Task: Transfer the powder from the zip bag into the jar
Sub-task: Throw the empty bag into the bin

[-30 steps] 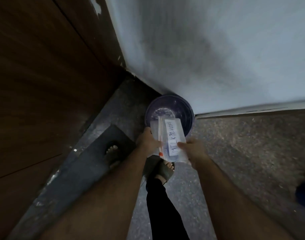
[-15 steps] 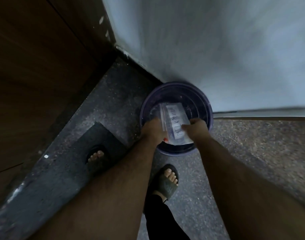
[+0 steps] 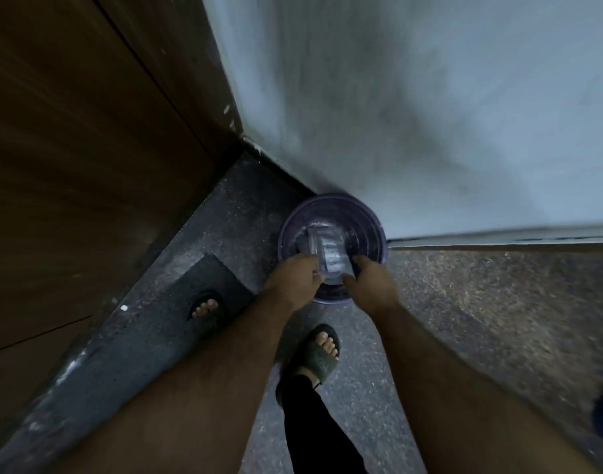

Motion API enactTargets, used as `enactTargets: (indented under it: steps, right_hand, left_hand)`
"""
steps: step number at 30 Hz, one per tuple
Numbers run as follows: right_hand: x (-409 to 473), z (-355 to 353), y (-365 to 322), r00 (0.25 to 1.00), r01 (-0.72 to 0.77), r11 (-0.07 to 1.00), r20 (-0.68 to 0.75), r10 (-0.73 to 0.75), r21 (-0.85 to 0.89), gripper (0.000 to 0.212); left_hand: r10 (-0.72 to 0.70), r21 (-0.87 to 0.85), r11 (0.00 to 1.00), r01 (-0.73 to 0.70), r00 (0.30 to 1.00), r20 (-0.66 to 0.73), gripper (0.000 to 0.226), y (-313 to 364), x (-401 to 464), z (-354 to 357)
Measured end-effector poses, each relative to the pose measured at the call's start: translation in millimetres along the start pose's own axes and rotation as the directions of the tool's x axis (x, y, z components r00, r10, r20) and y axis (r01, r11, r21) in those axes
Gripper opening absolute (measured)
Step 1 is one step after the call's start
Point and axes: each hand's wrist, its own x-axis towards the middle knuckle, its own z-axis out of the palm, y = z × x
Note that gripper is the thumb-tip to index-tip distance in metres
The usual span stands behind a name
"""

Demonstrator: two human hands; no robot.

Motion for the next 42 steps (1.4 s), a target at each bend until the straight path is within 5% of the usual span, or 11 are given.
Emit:
enactTargets:
  steps: [7,23,34,42]
  right_hand:
    - [-123,-115,-64,0.979,0.197,0.968,-0.024,-0.203,-0.158,0.065]
    - [-300,-261,-170,0.829,0.478,0.791,-0.101,-0.550,-0.381,0.079]
    - [-375,-239,-348,0.596,0.676,0.570,-0.107,-0.795,-0.467,0.086]
    - [-446,-148,-506,0.436,0.793,0.396,-0.022,-0.900,-0.463,0.085]
  left_hand:
    - [0.059,0.225,0.973,-0.056,0.998,-0.009,0.075,58,-144,-110]
    - [0.133,0.343,0.939,0.000,0.921,-0.365,0.091,113,-355,-233]
    - [0.129,0.282,0.955,0.095,0.720,-0.682,0.086,-3,-479,-319]
    - [-0.045,0.109,0.969,0.221,0.596,-0.802,0.091,-147,-590,-374]
